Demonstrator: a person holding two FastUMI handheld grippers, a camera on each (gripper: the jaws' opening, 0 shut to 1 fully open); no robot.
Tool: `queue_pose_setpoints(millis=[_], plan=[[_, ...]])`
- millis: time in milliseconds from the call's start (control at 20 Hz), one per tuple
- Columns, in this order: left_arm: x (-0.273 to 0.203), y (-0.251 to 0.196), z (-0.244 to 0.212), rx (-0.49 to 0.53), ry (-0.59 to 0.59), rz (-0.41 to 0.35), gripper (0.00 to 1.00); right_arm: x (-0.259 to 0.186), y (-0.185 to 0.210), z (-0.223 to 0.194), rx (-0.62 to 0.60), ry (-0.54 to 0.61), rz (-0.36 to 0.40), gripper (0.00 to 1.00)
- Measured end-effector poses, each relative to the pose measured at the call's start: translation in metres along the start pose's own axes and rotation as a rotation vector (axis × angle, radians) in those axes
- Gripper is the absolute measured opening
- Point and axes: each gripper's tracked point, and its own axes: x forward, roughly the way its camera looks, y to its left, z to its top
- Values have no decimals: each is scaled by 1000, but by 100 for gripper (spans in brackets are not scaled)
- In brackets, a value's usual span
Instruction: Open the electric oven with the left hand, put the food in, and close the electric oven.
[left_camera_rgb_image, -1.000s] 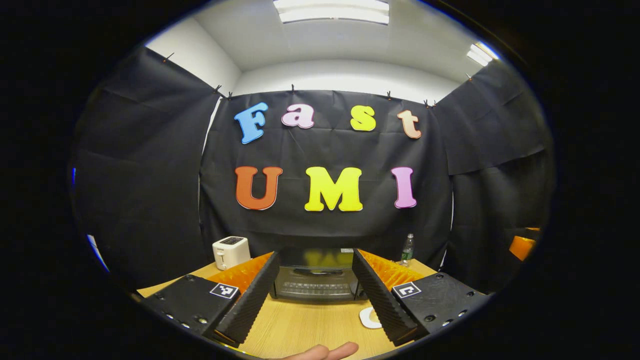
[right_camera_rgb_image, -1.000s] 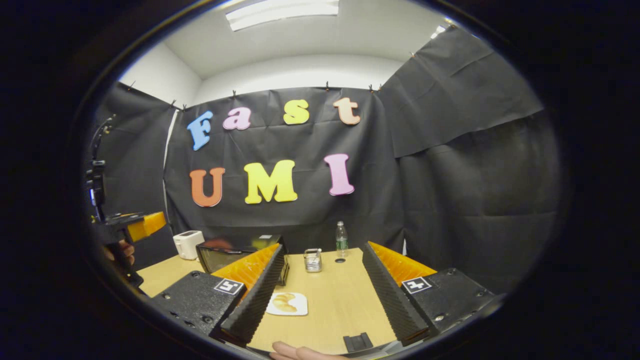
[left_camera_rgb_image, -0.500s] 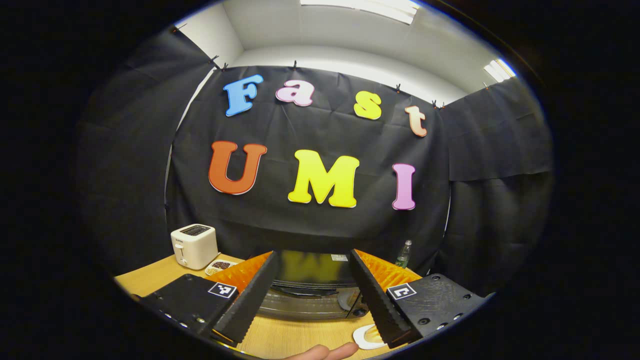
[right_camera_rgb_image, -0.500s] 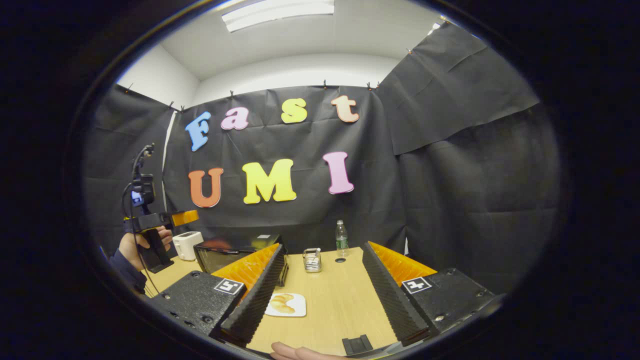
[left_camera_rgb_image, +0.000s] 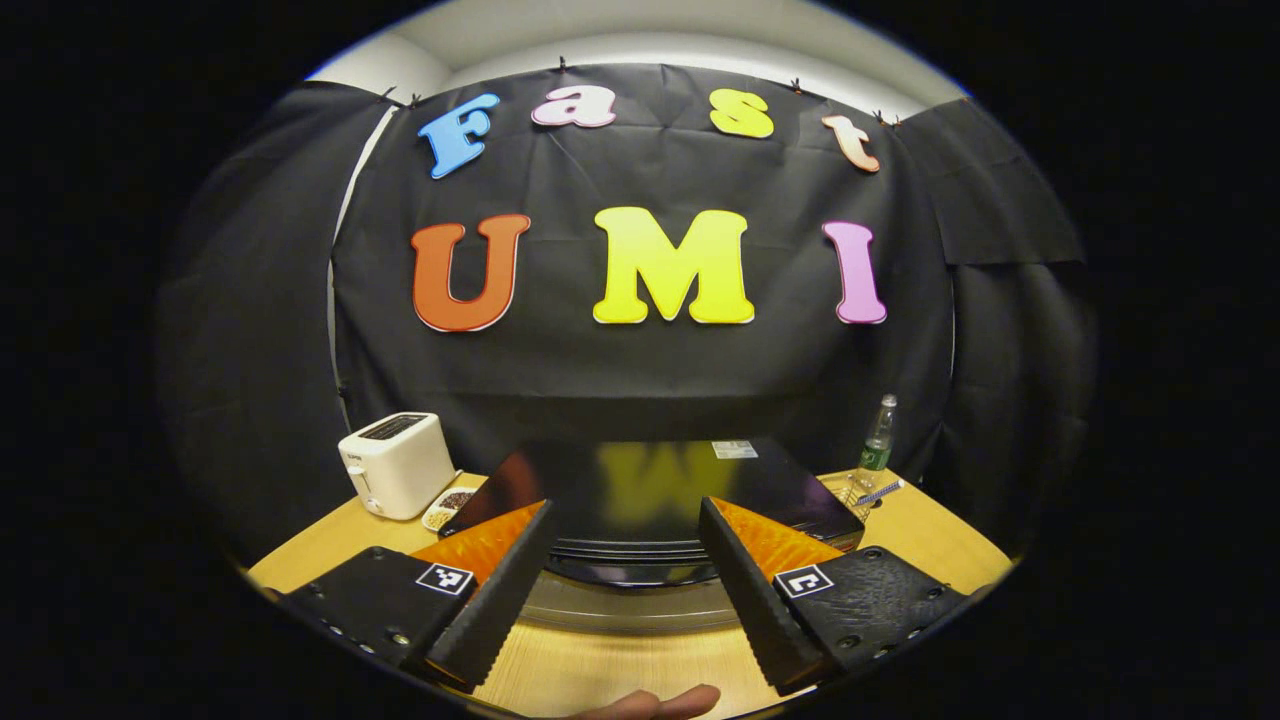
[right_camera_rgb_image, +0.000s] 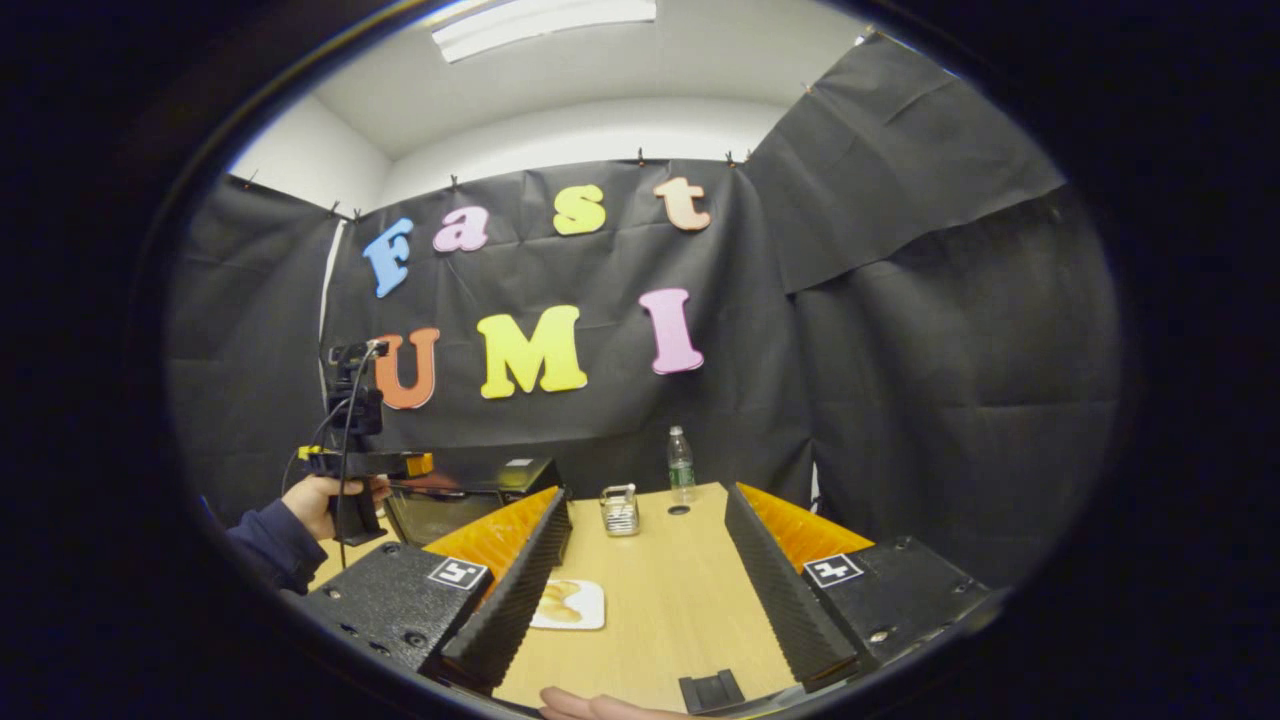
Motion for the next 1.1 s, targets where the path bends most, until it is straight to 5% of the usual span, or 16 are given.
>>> queue_pose_setpoints(millis=[450, 550, 650, 800, 1100], plan=[[30, -3, -30, 53, 40, 19, 96, 12, -11, -17, 20, 34, 0, 99], [29, -4, -35, -17, 49, 20, 87, 12, -12, -21, 23, 43, -1, 96], [21, -7, -39, -47, 79, 16, 96, 11, -12, -22, 20, 53, -1, 99], [11, -5, -39, 29, 79, 37, 92, 7, -10, -17, 13, 42, 8, 96], [-12, -6, -50, -13, 87, 42, 93, 5, -9, -16, 4, 38, 9, 99]])
